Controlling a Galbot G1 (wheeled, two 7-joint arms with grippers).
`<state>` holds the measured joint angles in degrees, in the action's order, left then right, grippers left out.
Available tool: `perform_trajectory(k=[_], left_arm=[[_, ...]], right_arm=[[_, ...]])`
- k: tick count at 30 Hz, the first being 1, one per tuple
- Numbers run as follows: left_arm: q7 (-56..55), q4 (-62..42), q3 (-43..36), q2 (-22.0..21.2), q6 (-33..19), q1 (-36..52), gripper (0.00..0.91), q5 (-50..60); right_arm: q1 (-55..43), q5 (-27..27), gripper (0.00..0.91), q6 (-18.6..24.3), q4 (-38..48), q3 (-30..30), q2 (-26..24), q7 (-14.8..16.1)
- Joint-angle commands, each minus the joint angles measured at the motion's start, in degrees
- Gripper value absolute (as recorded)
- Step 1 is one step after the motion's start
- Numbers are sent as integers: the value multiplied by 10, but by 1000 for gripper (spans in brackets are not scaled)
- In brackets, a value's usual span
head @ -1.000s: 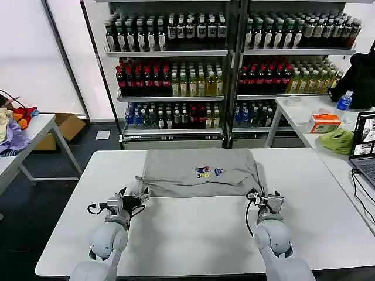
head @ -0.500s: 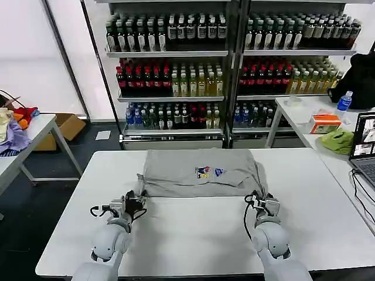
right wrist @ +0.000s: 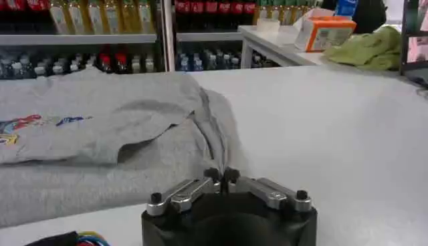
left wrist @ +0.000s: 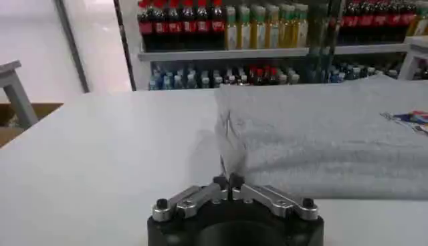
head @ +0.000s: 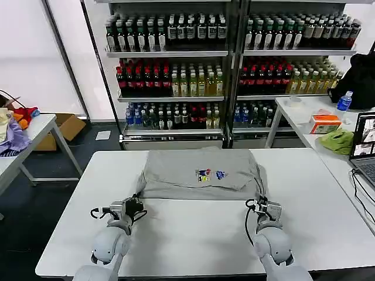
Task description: Fold and organize the clothes.
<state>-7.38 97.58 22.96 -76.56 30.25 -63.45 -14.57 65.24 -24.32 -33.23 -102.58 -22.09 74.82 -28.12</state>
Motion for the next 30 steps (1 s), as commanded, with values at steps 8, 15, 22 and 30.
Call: perform_trajectory(k=[8, 15, 22, 30], left_arm=[[-28, 215, 4, 4, -10, -168, 10, 17], [-48, 331, 10, 16, -32, -316, 10, 16], [-55, 346, 42, 21, -51, -395, 10, 18], [-60, 310, 26, 5, -75, -419, 10, 32]], right_arm=[[111, -2, 0, 1, -174, -34, -21, -23], [259, -3, 0, 7, -265, -46, -28, -37], [332, 7, 0, 4, -284, -50, -51, -64], [354, 36, 262, 6, -280, -31, -46, -63]])
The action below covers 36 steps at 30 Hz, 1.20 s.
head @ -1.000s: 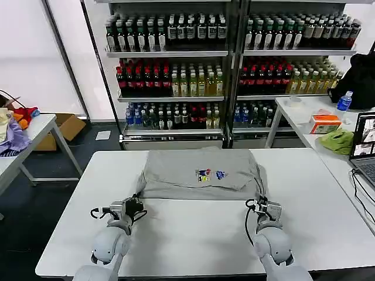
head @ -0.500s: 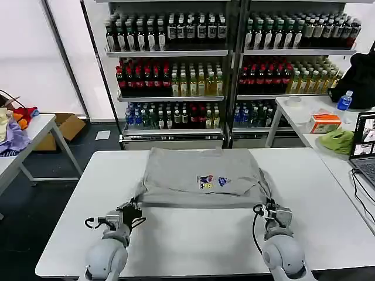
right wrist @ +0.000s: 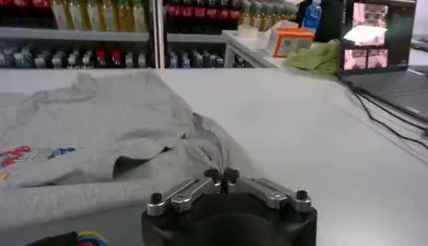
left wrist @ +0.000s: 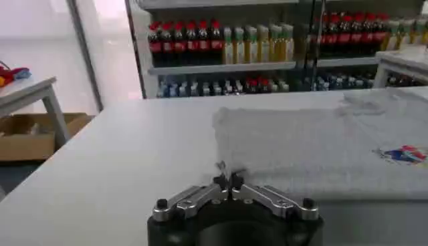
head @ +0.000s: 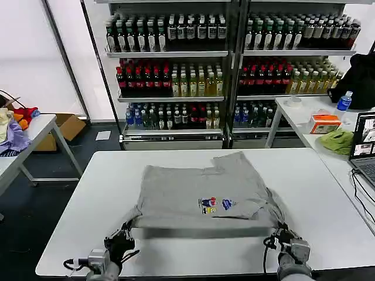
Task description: Fold and organize the clothes.
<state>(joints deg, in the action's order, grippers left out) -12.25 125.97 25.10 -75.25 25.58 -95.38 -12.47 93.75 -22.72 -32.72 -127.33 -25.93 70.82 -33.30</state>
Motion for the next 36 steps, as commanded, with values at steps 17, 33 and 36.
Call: perform_trajectory(k=[17, 33, 36], left_arm=[[-26, 53, -5, -18, -29, -95, 907, 32], [-22, 31, 27, -23, -2, -6, 907, 4], [-18, 25, 24, -22, 1, 3, 907, 4]], right_arm=[[69, 87, 907, 14, -42, 9, -6, 15], [-43, 110, 907, -5, 45, 43, 12, 61], [-57, 110, 907, -5, 57, 45, 14, 62]])
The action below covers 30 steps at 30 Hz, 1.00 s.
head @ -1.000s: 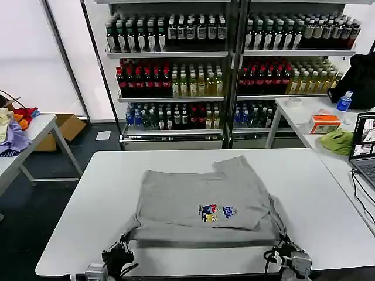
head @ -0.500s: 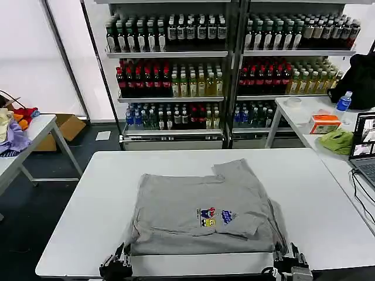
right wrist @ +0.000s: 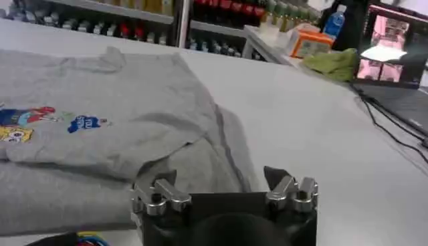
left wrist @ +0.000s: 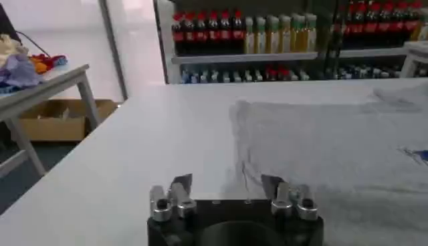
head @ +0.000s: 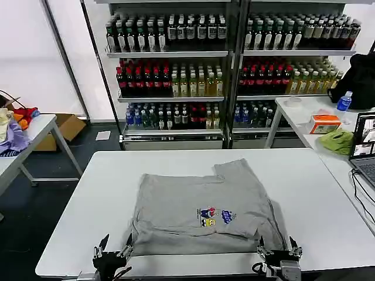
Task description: Fold and organize the clothes.
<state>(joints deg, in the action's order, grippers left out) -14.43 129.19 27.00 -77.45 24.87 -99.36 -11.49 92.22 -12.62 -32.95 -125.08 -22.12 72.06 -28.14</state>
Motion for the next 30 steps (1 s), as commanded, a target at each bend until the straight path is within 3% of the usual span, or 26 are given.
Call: perform_trajectory(k=[1, 16, 23, 30], left_arm=[[5, -10, 5, 0, 10, 48, 907, -6], [12, -50, -5, 13, 38, 104, 907, -13], [16, -71, -12, 42, 62, 153, 907, -31], [32, -124, -28, 83, 82, 247, 907, -72]], right_arm=[[-53, 9, 907, -3, 43, 10, 4, 11], [-214, -1, 907, -4, 142, 38, 33, -2], [-305, -14, 907, -5, 195, 57, 39, -14], [-426, -32, 907, -3, 314, 65, 80, -21]])
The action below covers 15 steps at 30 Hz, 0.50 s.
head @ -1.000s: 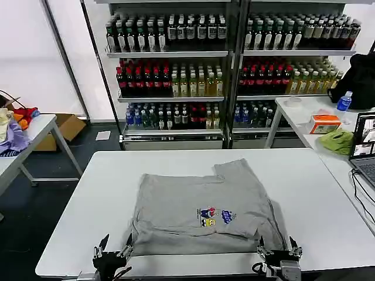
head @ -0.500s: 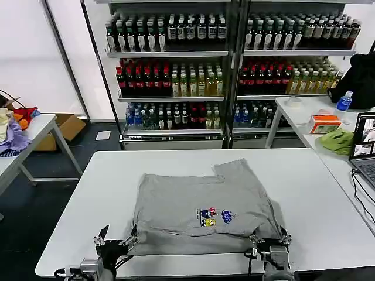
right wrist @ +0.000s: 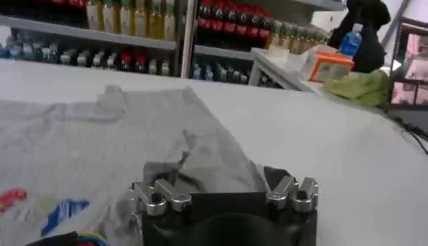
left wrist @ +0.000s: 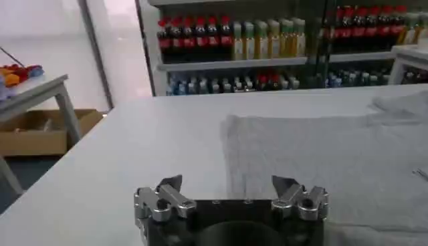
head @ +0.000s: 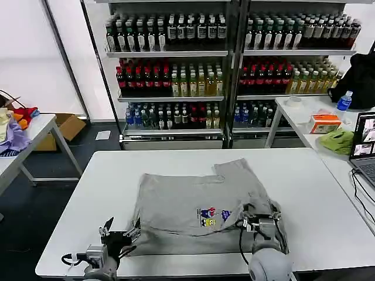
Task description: Fold and organize the clothes.
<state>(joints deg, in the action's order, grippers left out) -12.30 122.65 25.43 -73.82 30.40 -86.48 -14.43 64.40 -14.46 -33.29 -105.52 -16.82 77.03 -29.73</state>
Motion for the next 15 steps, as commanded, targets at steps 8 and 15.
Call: perform_trajectory(k=[8, 15], left_arm=[[30, -125, -34, 83, 27, 219, 907, -92], [47, -173, -69, 116, 29, 279, 907, -127]], right_arm=[[-217, -63, 907, 0, 183, 0, 54, -25], [-288, -115, 907, -1, 255, 12, 36, -29]])
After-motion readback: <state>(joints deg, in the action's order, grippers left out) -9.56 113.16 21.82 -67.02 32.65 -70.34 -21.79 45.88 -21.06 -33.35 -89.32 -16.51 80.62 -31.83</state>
